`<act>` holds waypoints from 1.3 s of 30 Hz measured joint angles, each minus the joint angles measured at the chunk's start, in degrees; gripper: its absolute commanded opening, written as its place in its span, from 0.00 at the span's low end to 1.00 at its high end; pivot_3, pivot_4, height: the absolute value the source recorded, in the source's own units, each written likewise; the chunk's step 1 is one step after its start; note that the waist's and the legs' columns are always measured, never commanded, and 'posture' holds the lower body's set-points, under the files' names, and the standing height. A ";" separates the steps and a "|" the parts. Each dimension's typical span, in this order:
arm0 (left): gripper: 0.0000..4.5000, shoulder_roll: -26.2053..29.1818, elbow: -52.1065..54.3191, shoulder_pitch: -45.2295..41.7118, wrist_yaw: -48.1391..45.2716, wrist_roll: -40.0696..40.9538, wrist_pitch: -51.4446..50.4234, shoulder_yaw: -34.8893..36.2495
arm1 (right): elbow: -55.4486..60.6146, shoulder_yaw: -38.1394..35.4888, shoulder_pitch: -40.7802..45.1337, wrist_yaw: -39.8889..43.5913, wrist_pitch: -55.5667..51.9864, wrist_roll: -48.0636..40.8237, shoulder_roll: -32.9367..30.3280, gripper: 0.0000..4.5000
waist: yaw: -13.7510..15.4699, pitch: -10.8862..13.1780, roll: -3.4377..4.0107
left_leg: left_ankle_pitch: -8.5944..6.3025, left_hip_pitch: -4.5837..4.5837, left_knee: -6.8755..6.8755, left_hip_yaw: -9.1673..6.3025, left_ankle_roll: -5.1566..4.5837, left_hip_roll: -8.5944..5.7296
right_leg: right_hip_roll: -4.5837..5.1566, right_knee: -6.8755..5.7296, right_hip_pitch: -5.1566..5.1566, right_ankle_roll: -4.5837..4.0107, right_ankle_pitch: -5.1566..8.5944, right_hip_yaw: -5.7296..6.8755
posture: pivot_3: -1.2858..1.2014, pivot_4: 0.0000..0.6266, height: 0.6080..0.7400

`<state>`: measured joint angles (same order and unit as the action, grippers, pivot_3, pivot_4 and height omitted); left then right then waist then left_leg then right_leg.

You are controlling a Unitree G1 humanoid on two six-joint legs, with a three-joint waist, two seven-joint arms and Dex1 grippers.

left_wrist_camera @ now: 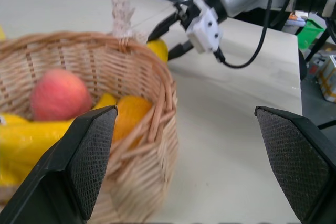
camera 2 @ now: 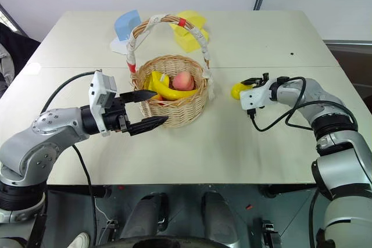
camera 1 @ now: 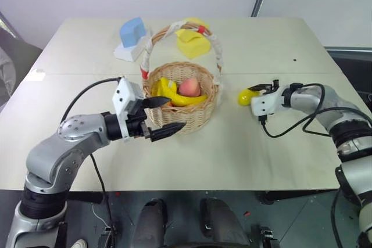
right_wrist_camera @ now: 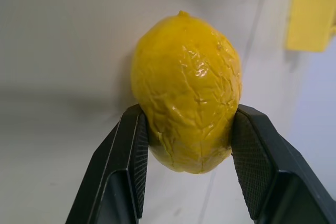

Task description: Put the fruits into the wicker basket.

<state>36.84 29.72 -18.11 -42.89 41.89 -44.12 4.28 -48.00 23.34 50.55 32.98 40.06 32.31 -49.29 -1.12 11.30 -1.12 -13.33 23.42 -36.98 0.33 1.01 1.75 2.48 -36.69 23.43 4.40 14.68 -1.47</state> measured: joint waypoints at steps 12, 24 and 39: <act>1.00 0.83 -7.17 8.87 -2.51 -3.87 12.33 10.27 | 56.80 -20.05 -26.83 21.82 -41.50 -49.47 -7.97 0.39 | 0.19 0.02 0.05 | -0.02 -0.18 -0.05 -0.12 -0.01 0.16 | 0.09 -0.27 -0.08 -0.07 0.03 0.04 | 0.52 0.24 1.00; 1.00 -2.21 -5.55 8.55 -0.75 -2.73 13.63 9.80 | 64.45 -4.01 -10.77 3.38 -65.09 -40.20 18.34 0.99 | 0.47 -0.03 -0.03 | 0.02 0.22 -0.01 -0.07 0.03 0.08 | 0.16 -0.28 0.35 -0.18 -0.06 0.06 | 0.52 0.24 1.00; 1.00 -2.63 -4.07 9.07 -0.52 -1.20 13.50 9.59 | 70.22 -26.58 -22.08 6.13 -76.36 -60.70 17.15 0.99 | -0.17 -0.04 -0.05 | 0.01 0.01 0.00 -0.01 0.03 0.12 | -0.04 -0.30 0.24 -0.19 -0.06 0.01 | 0.52 0.24 1.00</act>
<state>34.21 25.65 -9.04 -43.41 40.69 -30.62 13.87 22.21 -3.24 28.47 39.11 -36.30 -28.39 -32.14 -1.29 11.26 -1.16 -13.32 23.43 -36.98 0.33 1.03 1.86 2.44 -36.99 23.67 4.21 14.62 -1.46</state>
